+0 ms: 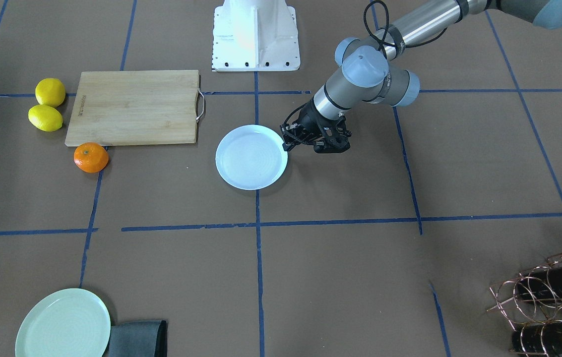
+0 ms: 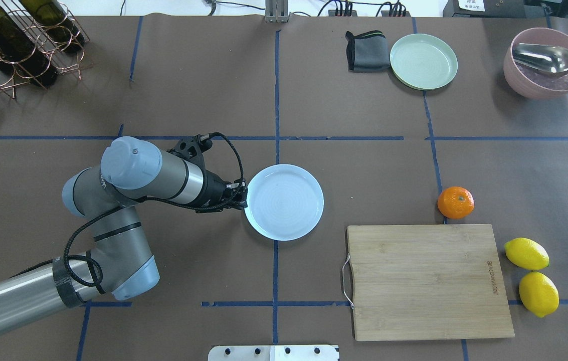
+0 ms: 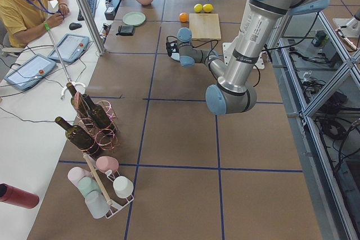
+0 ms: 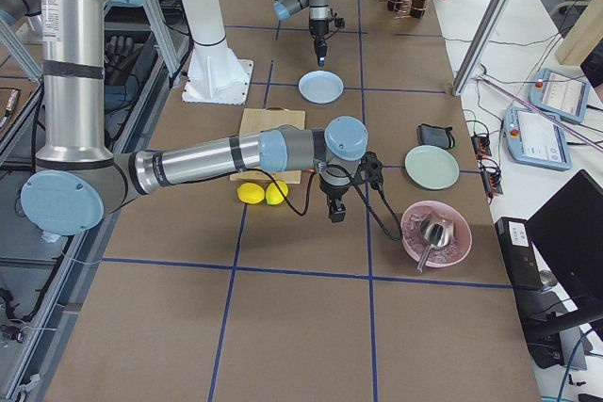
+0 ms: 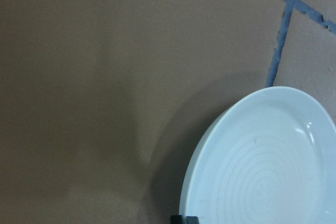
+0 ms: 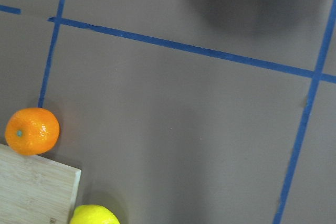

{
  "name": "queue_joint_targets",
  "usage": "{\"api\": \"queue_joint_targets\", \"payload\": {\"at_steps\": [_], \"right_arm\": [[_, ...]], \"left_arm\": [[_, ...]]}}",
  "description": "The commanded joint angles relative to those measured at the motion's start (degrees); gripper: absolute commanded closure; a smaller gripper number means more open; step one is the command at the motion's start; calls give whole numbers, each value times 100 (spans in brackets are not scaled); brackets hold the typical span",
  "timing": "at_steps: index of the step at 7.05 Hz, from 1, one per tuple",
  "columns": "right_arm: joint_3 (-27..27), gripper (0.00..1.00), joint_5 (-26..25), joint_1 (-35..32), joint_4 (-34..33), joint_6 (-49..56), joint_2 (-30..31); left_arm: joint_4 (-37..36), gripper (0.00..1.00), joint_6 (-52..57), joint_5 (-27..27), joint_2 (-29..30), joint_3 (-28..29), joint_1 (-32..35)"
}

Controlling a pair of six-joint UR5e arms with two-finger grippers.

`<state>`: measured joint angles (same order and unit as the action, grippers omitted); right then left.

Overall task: Pick orange to plate
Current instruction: 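Withdraw the left gripper while the right gripper reaches toward the orange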

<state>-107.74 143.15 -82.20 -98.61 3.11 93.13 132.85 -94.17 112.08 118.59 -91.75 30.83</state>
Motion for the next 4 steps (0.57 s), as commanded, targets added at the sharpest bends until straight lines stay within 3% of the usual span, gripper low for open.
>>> {"api": "queue_joint_targets", "payload": {"at_steps": [1,2,3,4], "right_arm": [[-430,0,90,754,191,-1209,-58],[-432,0,47,1219,1071,-2382,-67],[-406,0,-397,1815,2116,-3795,-76],[-397,0,-1202,2613,2961,-5079,-84]], "left_arm": [[4,24,248,408,-615,-736,509],[30,24,1155,777,-1157,-1017,677],[39,24,1608,902,-1667,-1264,957],[65,24,2196,1008,-2116,-1406,1300]]}}
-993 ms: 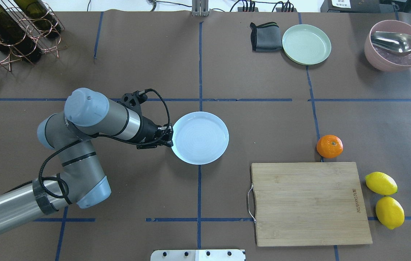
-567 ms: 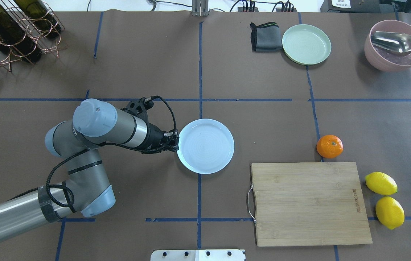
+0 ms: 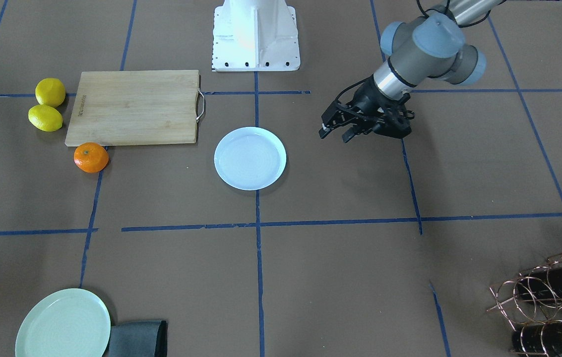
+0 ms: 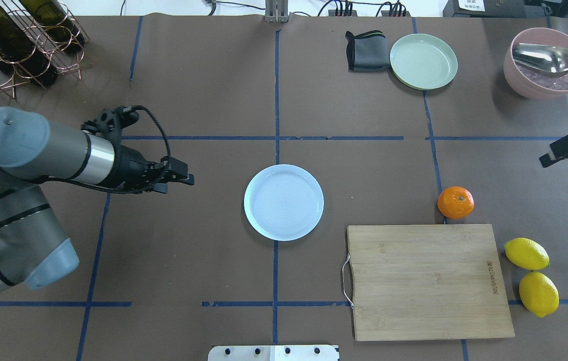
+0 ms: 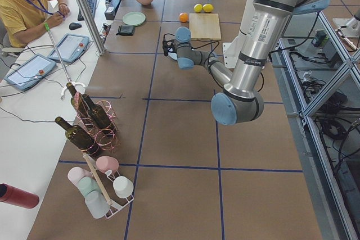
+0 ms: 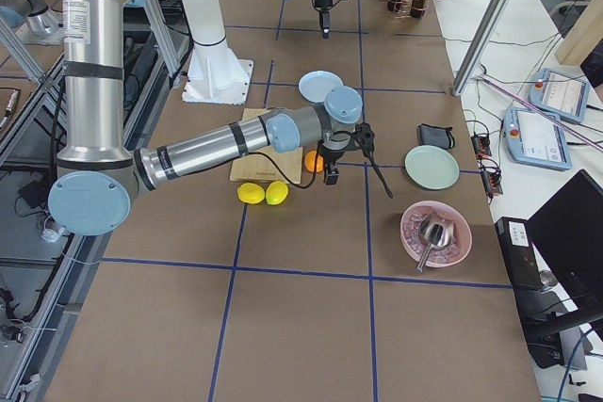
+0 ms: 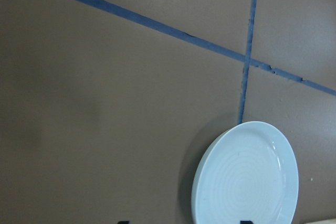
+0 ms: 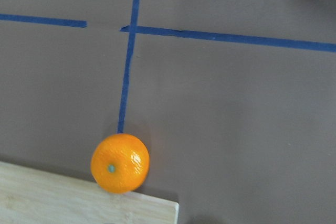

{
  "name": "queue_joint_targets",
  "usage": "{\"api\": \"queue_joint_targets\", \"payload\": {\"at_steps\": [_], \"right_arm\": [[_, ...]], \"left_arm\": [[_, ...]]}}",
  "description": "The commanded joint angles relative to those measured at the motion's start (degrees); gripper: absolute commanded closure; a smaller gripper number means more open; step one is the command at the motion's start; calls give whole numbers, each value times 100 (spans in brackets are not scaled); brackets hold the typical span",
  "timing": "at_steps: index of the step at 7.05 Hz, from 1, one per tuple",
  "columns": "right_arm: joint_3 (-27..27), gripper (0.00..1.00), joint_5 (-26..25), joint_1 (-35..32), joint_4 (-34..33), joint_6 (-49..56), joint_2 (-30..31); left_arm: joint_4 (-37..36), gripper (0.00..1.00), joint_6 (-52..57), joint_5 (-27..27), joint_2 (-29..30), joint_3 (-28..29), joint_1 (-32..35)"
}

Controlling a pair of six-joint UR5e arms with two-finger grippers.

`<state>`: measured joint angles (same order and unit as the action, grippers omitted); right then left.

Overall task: Pick orange to plate
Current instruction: 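Withdraw the left gripper while the right gripper reaches toward the orange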

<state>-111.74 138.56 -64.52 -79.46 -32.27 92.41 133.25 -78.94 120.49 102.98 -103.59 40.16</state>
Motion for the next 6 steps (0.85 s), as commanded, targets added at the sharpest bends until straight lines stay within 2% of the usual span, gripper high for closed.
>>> {"api": "queue_joint_targets", "payload": {"at_steps": [1,2,6], "right_arm": [[12,0,-1500,1463,1334,-2294,-47],[30,0,-2055,1869,1337,-2528,-178],[320,0,-2351,2241,1346,-2583,-223]], "left_arm": [[34,21,1322,438,-969,-310,736],[34,19,1503,466,-1016,-311,887],[34,13,1461,458,-999,-311,889]]}}
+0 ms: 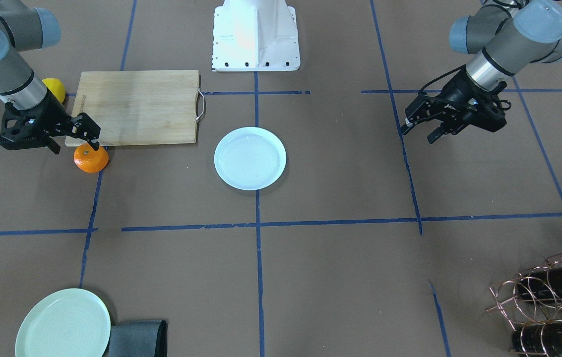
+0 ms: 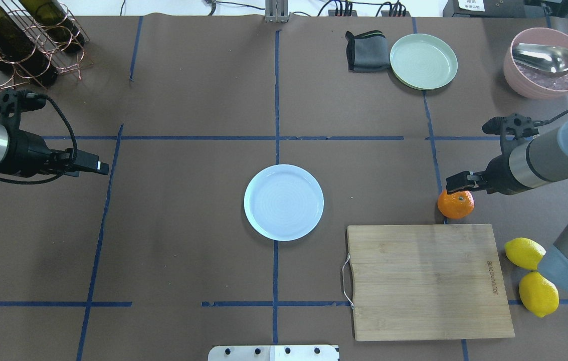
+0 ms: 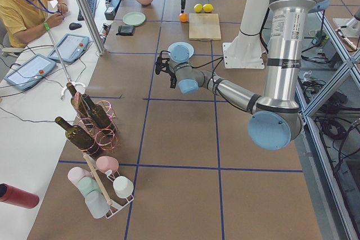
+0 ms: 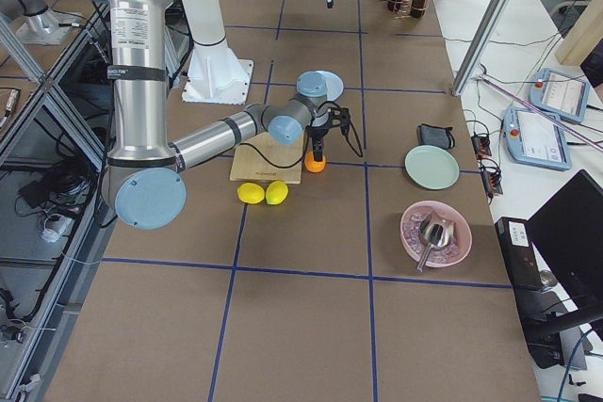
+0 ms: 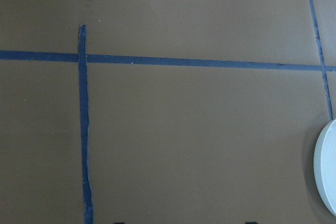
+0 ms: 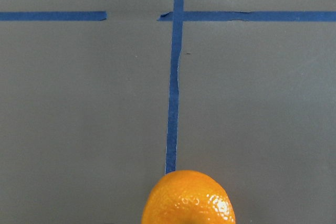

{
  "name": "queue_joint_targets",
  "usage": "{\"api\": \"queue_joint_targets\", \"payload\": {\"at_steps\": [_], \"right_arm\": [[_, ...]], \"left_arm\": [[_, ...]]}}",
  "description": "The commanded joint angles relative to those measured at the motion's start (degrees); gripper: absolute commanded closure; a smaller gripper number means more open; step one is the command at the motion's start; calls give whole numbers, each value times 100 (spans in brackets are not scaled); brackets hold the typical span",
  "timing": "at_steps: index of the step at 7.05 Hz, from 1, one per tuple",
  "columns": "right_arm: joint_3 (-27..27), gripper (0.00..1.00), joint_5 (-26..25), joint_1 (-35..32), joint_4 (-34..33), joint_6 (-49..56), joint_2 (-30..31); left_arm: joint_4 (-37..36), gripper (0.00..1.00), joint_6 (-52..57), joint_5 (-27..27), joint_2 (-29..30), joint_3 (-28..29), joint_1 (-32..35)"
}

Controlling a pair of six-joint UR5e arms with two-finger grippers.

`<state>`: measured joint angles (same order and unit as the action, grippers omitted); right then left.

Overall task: Pick orange to plate
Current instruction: 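Lower the right gripper over the orange and close on it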

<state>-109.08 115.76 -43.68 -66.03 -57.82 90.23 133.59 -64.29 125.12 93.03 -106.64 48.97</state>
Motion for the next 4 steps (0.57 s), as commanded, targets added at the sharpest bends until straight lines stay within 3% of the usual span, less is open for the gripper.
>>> {"api": "queue_joint_targets", "payload": {"at_steps": [1,4], "right_arm": [[80,0,-71,219,3,-45,-6],[387,0,-317,378,11,-46,-207]], "left_arm": [[0,12,-5,-5,5,3,-1],[0,11,-13,-40,-4,11,-1]]}}
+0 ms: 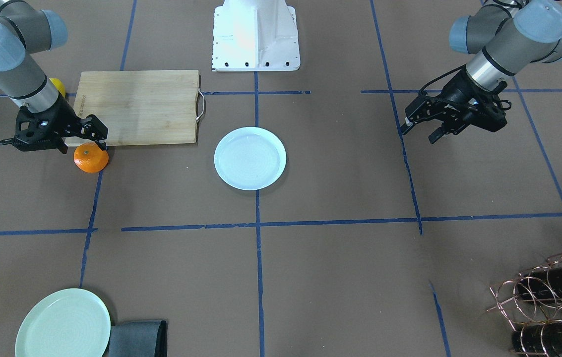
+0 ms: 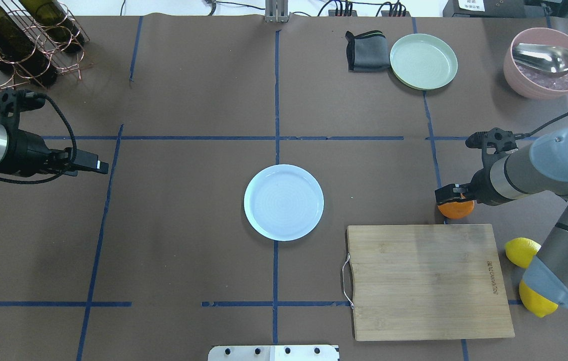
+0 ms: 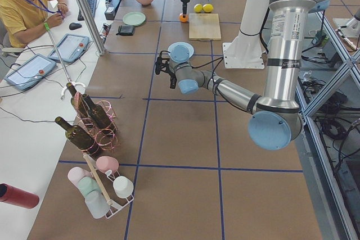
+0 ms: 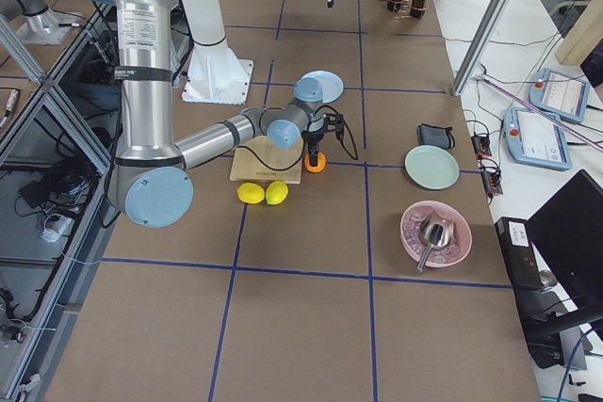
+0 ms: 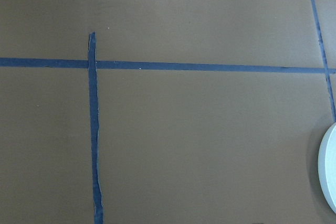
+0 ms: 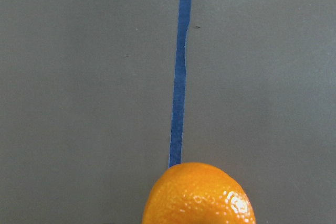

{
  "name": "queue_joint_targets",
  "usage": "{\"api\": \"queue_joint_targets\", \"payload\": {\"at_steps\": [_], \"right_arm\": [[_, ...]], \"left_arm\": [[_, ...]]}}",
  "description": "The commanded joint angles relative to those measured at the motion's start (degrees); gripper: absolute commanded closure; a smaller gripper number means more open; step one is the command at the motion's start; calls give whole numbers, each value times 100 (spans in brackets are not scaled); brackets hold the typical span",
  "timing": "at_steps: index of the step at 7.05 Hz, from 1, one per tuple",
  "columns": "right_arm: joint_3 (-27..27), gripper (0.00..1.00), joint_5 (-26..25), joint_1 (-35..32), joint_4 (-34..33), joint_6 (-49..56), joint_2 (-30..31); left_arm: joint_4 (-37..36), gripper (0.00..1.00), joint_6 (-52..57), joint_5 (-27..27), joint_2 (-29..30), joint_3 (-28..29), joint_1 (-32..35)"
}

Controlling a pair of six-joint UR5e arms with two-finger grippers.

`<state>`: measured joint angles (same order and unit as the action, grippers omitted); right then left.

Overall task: Pick orange to plate
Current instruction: 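Lower the right gripper over the orange and close on it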

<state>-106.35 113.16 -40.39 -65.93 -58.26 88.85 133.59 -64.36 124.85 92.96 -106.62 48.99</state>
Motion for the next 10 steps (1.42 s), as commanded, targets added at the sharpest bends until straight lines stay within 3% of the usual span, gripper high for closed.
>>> {"api": "queue_joint_targets", "payload": {"at_steps": [1,5,6,7,8,9,10], "right_arm": [[123,0,-58,75,1,-1,-78],[387,0,-171,119,19,-1,-192],[369,21,-172,119,27,-10,-201],[360,67,-172,111,19,-71,-192],[352,98,-163,111,19,-71,-192],[56,100,-111,119,-16,-123,-218],[-52,100,-58,137,-77,-646,-671]], "left_arm": [[0,11,-7,-13,-6,1,5],[0,9,-7,-13,3,-8,5],[0,9,-7,-13,3,-8,5],[0,9,-7,-13,3,-8,-3],[0,9,-7,13,3,-25,5],[0,9,-7,39,-15,-156,14],[0,9,2,48,-84,-270,75]]}}
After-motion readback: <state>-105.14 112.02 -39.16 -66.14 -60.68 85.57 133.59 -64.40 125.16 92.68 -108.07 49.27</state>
